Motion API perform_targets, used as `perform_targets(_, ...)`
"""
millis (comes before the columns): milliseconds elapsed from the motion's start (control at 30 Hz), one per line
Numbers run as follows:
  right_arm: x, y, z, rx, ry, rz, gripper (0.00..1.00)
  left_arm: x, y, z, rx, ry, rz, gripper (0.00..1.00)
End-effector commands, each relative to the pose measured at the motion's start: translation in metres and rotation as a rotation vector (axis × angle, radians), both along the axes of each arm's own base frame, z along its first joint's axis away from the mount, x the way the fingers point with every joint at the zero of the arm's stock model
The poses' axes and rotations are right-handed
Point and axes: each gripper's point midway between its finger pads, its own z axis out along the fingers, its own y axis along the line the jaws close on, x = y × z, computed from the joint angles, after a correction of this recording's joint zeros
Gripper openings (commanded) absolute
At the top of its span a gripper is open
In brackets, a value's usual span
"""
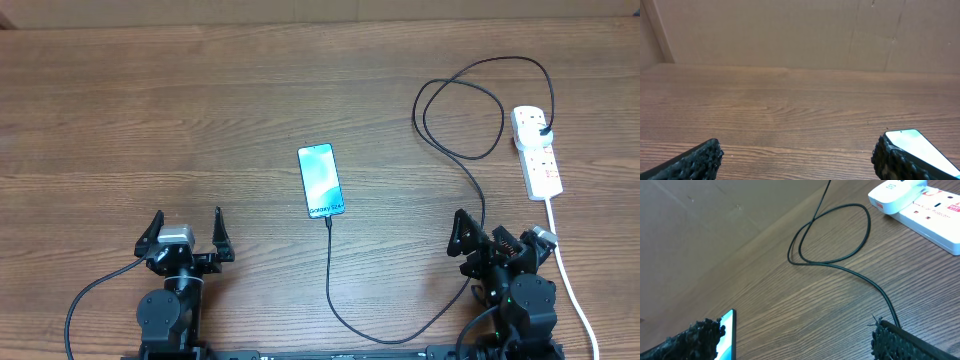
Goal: Plug charger to phone and switch on socket
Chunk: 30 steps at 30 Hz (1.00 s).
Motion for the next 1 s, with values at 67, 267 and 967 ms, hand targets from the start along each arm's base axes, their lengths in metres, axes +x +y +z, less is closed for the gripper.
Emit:
perform_targets(67,0.0,-0.003,-0.002,-0.011,-0.004,-0.014,1.0,0.0,0.001,0.002,0.014,-0.009,0.001,1.0)
perform_targets(267,0.0,-0.003,-0.002,-0.011,-0.004,-0.014,1.0,0.0,0.001,0.002,0.014,-0.009,0.001,1.0)
perform_targets(967,0.015,-0.001,0.046,0.019,-0.233,-0.015,1.0,0.0,0.001,0.002,0.014,-0.009,0.001,1.0)
